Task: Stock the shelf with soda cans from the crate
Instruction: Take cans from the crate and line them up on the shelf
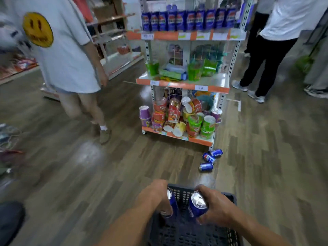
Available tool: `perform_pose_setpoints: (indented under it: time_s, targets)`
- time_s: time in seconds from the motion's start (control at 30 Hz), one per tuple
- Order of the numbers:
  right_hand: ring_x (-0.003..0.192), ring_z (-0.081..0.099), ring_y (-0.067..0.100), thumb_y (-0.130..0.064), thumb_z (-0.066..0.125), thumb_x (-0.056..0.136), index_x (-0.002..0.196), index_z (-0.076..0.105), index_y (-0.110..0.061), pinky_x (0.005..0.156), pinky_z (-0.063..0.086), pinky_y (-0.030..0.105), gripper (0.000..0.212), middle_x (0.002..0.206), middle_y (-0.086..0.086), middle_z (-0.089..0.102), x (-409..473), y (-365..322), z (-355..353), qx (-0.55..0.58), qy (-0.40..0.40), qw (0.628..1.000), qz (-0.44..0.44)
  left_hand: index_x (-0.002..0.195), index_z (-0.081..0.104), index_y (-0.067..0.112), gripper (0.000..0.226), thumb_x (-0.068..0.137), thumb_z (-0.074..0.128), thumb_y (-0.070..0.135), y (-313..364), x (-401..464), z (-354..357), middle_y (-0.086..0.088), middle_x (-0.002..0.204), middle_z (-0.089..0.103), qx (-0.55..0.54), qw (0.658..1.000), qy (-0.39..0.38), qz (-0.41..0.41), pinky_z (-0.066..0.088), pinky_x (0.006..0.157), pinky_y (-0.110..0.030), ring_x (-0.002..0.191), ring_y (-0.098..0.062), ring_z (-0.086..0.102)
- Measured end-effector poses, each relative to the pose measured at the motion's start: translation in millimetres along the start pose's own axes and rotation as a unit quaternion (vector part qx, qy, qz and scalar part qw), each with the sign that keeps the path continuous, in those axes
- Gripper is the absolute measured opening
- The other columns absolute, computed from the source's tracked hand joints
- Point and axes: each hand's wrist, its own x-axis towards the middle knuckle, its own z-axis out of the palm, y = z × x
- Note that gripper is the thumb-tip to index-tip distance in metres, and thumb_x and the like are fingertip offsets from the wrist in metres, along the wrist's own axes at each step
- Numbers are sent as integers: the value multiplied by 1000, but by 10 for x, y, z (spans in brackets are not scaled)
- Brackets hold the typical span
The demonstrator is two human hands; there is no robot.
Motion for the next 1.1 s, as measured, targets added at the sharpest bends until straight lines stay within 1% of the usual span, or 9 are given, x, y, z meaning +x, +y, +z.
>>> perform_pose_setpoints:
  time_s: [0.07,0.17,0.27,0.33,0.4,0.57,0.67,0.9,1.1]
  targets:
    - [87,65,2,-37,78,48,106,53,-33,76,57,28,64,97,-12,68,-124,-322,-328,-10,7,1000,-12,107,60,23,63,52,87,35,52,-272,-426,2,108,63,23,1000,18,5,49,63,-30,96,-23,67]
    - [91,63,6,-40,79,46,110,54,-30,79,55,29,69,101,-10,65,-280,-768,-787,-26,28,999,-24,108,63,20,63,53,88,40,158,-607,-1006,-1,110,65,50,998,41,8,51,66,-31,99,-25,67]
    - [85,65,3,-40,81,43,102,56,-27,74,56,26,66,93,-9,68,-385,-1092,-1165,-11,51,998,-44,113,64,19,69,55,88,48,280,-855,-1483,-1,114,65,70,996,56,16,54,72,-33,101,-25,66]
    - [81,65,0,-39,82,43,98,57,-27,69,55,21,61,89,-10,69,-417,-1240,-1383,-11,66,996,-53,112,64,19,68,57,87,51,361,-982,-1735,-1,114,66,82,994,71,16,51,69,-32,101,-24,66]
    - [81,65,0,-38,83,43,99,58,-26,69,55,21,63,89,-11,69,-428,-1355,-1610,-4,70,996,-51,110,62,19,65,59,87,51,437,-1054,-1935,-2,114,65,88,993,81,14,47,67,-32,102,-24,65]
    - [89,65,2,-49,88,43,108,60,-30,75,57,21,73,99,-13,69,-344,-1468,-2106,-1,60,996,-62,118,61,18,71,61,88,50,629,-1095,-2288,-1,118,64,89,992,90,6,49,69,-32,104,-25,65]
    - [87,65,5,-54,88,42,104,59,-30,75,57,25,72,96,-11,69,-258,-1464,-2326,-16,83,994,-70,124,60,17,73,64,86,50,761,-1056,-2443,-1,121,64,95,991,94,3,50,70,-33,106,-24,65]
    - [84,66,4,-45,88,44,96,60,-30,72,57,23,61,91,-10,69,2,-1539,-2735,2,108,991,-78,128,58,18,77,65,86,50,927,-884,-2820,0,125,64,73,991,107,12,52,73,-31,109,-22,65]
    - [89,65,3,-46,88,42,98,57,-37,78,58,25,64,96,-14,67,326,-1629,-2911,10,132,989,-70,125,59,16,74,65,85,51,966,-658,-3247,0,121,65,69,990,125,18,50,70,-30,105,-21,65]
